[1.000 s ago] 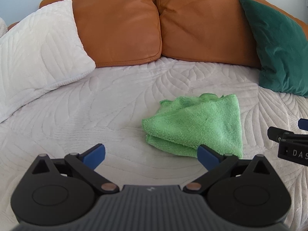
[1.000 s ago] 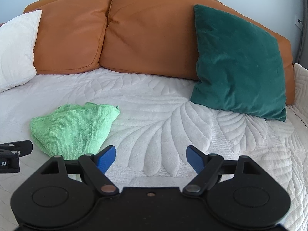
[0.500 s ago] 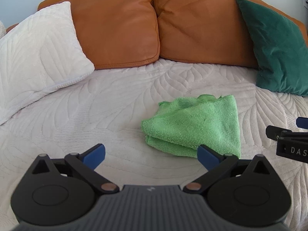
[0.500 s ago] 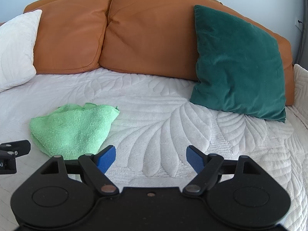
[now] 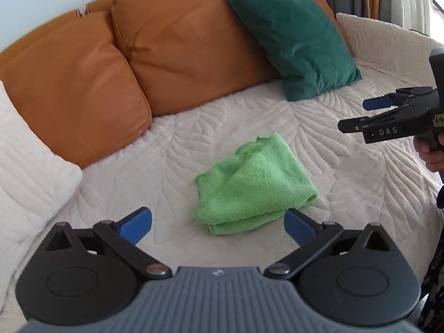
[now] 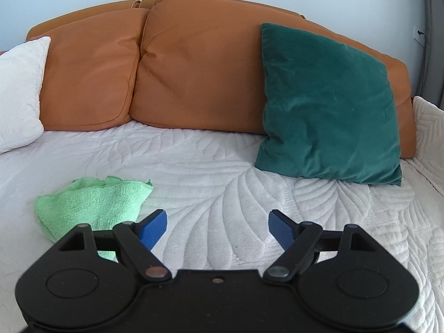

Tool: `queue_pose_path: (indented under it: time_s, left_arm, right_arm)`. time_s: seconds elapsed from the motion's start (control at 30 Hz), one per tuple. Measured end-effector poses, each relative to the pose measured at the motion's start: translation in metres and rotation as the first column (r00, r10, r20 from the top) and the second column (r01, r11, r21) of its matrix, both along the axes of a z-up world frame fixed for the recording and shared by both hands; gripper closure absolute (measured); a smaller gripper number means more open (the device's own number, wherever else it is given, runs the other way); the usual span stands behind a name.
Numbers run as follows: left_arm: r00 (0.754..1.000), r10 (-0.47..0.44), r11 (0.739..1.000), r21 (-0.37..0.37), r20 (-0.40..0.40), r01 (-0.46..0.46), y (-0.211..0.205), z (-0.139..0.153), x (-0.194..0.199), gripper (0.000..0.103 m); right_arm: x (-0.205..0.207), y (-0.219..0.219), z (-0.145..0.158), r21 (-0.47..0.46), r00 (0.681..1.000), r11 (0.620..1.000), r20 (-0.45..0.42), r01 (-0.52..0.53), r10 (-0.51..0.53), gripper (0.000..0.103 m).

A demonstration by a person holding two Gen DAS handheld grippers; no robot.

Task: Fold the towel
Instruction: 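Move both tools toward the crumpled green towel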

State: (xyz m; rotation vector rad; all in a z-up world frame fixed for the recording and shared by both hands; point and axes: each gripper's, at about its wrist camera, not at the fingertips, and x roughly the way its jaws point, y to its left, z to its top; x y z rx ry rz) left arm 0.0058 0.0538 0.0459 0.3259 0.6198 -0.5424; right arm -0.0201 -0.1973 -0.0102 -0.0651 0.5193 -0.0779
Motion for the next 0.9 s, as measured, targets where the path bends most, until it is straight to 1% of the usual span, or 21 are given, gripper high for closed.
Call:
queue_pose_path:
  time_s: [0.1,0.13,0.2,0.27,0.37,0.43,0.47,0.5,0.53,0.6,0.63,0.7,0.73,0.77,0.8,0.9]
  left_arm:
    - [0.999,-0.029,0.999,-0.025,-0.036,0.028,-0.002,-0.005,0.004,0.001]
    - [0.999,-0.036,0.999,-0.019,-0.036,0.036,-0.003,-0.006,0.006,0.001]
    - [1.000,-0.025,1.000,-0.004,-0.005,0.025,-0.003,-0.008,0.007,0.001]
    - [1.000,-0.008,1.000,-0.025,-0.006,0.008,0.001,-0.008,0.009,0.000]
    - [0.998,0.062,0.998,-0.030,0.026,-0.061,0.002,-0.007,0.009,0.000]
    - [0.989,0.132,0.991,-0.013,0.067,-0.131,0.000,-0.007,0.007,0.000]
    - [0.984,0.160,0.987,-0.012,0.076,-0.159,0.000,-0.007,0.006,0.000]
    - [0.968,0.236,0.971,-0.003,0.084,-0.237,-0.003,-0.007,0.004,0.000]
    - [0.943,0.318,0.948,0.000,0.099,-0.320,-0.005,-0.006,0.002,0.000]
    - [0.894,0.429,0.902,-0.026,0.130,-0.430,-0.012,-0.005,-0.003,0.000]
    - [0.858,0.494,0.869,-0.047,0.141,-0.492,-0.017,-0.004,-0.006,0.000]
    - [0.789,0.602,0.799,-0.108,0.126,-0.592,-0.026,-0.001,-0.011,0.000]
    - [0.781,0.617,0.785,-0.149,0.101,-0.601,-0.030,0.000,-0.013,0.000]
    - [0.784,0.616,0.780,-0.194,0.071,-0.595,-0.033,0.001,-0.014,0.000]
    - [0.790,0.611,0.780,-0.211,0.053,-0.589,-0.036,0.002,-0.013,0.000]
    - [0.800,0.599,0.787,-0.217,0.038,-0.578,-0.043,0.005,-0.010,0.000]
  right_arm:
    - [0.001,-0.001,0.001,-0.001,1.000,1.000,0.004,-0.003,0.003,0.022]
    - [0.001,-0.001,0.001,-0.001,1.000,1.000,0.006,-0.004,0.004,0.022]
    - [0.002,-0.002,0.002,-0.001,1.000,1.000,0.007,-0.006,0.006,0.022]
    - [0.004,-0.001,0.001,0.001,1.000,1.000,0.003,-0.006,0.006,0.022]
    - [0.007,0.000,0.000,0.003,1.000,1.000,-0.004,-0.006,0.006,0.022]
    - [0.009,0.000,-0.001,0.005,1.000,1.000,-0.008,-0.006,0.006,0.022]
    - [0.010,0.001,-0.001,0.002,1.000,1.000,-0.011,-0.008,0.008,0.022]
    - [0.009,0.001,-0.002,-0.001,1.000,1.000,-0.011,-0.009,0.009,0.022]
    - [0.009,0.002,-0.002,-0.001,1.000,1.000,-0.011,-0.009,0.009,0.022]
    - [0.008,0.003,-0.001,0.007,1.000,1.000,-0.013,-0.011,0.011,0.022]
    - [0.008,0.003,-0.002,0.014,1.000,1.000,-0.015,-0.012,0.012,0.022]
    - [0.008,0.004,-0.003,0.026,1.000,1.000,-0.024,-0.015,0.015,0.022]
    - [0.009,0.004,-0.003,0.033,0.999,0.999,-0.030,-0.019,0.020,0.021]
    - [0.009,0.004,-0.004,0.041,0.999,0.999,-0.038,-0.022,0.023,0.021]
    - [0.009,0.004,-0.005,0.046,0.999,0.999,-0.043,-0.022,0.024,0.021]
    - [0.008,0.002,-0.005,0.045,0.999,0.999,-0.044,-0.018,0.020,0.021]
